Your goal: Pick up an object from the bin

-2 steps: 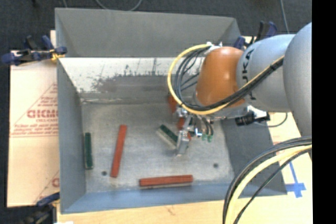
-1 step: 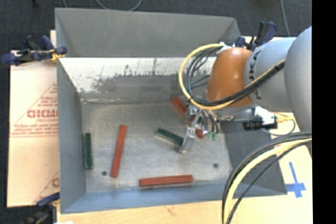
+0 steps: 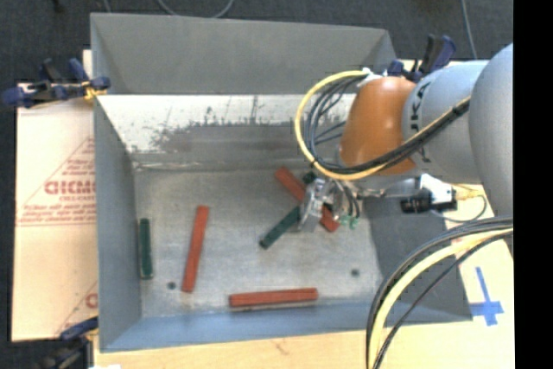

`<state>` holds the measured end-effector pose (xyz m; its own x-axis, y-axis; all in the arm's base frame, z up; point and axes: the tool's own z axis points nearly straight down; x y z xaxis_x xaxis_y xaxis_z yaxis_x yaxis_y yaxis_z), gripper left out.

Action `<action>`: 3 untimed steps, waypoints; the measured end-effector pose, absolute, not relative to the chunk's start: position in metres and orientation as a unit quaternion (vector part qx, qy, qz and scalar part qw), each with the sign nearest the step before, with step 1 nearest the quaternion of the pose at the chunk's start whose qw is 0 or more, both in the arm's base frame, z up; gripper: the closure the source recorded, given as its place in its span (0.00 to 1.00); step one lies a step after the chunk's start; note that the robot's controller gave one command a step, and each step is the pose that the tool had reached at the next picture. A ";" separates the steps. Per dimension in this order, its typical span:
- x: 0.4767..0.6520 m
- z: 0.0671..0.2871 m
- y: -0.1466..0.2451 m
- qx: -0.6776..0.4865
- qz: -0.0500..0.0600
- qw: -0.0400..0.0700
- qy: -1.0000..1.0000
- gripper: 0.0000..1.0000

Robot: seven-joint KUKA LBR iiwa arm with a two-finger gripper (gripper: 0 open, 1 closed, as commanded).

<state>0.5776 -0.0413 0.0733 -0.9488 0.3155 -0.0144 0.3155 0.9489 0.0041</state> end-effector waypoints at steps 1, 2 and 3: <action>0.575 0.071 -0.041 0.160 0.000 0.003 0.987 0.00; 0.607 0.071 0.037 0.054 0.001 0.004 0.999 0.00; 0.588 0.071 -0.048 0.120 -0.001 0.001 0.993 0.00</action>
Offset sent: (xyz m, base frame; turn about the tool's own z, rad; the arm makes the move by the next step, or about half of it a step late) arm 0.0000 0.0000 0.0000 0.0000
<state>0.5882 -0.0482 0.0706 -0.9711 0.2386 -0.0023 0.2386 0.9711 -0.0019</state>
